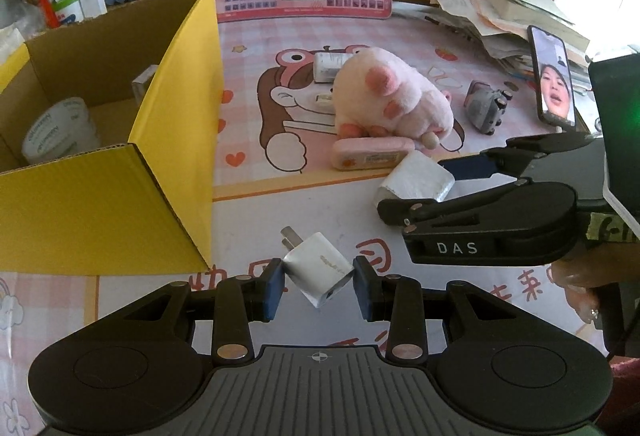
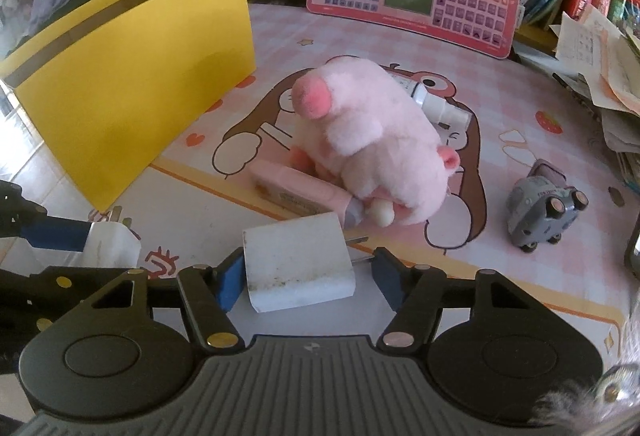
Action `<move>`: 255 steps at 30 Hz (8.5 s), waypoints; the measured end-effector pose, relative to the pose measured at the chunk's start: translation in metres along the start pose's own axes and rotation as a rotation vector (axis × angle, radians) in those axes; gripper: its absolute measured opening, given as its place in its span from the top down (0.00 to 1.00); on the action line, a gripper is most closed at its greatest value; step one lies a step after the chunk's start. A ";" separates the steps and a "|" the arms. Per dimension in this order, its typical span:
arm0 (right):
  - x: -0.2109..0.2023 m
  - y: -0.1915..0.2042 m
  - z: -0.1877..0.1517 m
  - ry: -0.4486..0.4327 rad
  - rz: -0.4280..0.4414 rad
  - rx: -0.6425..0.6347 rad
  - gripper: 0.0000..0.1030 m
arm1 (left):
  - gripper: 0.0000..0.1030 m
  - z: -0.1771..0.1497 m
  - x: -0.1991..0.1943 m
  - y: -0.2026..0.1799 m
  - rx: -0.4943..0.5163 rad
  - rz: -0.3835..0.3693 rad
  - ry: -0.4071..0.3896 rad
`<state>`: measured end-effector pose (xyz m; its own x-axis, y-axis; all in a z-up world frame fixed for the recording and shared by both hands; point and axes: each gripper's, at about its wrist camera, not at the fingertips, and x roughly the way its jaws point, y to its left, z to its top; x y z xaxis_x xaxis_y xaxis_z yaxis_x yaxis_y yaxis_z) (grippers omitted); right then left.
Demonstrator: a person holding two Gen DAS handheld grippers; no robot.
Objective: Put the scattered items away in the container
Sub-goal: 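Grasp the large white charger block with the right tool, then lift both chargers and carry them toward the yellow box, then open left tool to drop the small charger while right tool drops the large charger, then withdraw both tools from the yellow box back over the mat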
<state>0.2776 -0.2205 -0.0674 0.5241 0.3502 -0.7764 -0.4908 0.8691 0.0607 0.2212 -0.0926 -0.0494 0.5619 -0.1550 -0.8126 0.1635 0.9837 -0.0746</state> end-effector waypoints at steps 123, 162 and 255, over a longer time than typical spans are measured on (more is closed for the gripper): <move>-0.031 0.190 0.118 -0.250 -0.106 -0.186 0.38 | 0.65 0.043 -0.112 0.217 -0.026 -0.018 -0.373; 0.091 0.164 0.154 0.125 0.076 -0.570 0.36 | 0.64 0.135 0.039 0.176 0.150 -0.024 0.008; -0.102 0.271 -0.039 -0.178 -0.159 0.019 0.08 | 0.08 -0.127 -0.161 0.193 -0.087 0.157 -0.172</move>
<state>0.0637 -0.0344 0.0035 0.7093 0.2626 -0.6541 -0.3795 0.9243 -0.0404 0.0596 0.1333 -0.0064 0.7057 -0.0054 -0.7085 -0.0033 0.9999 -0.0109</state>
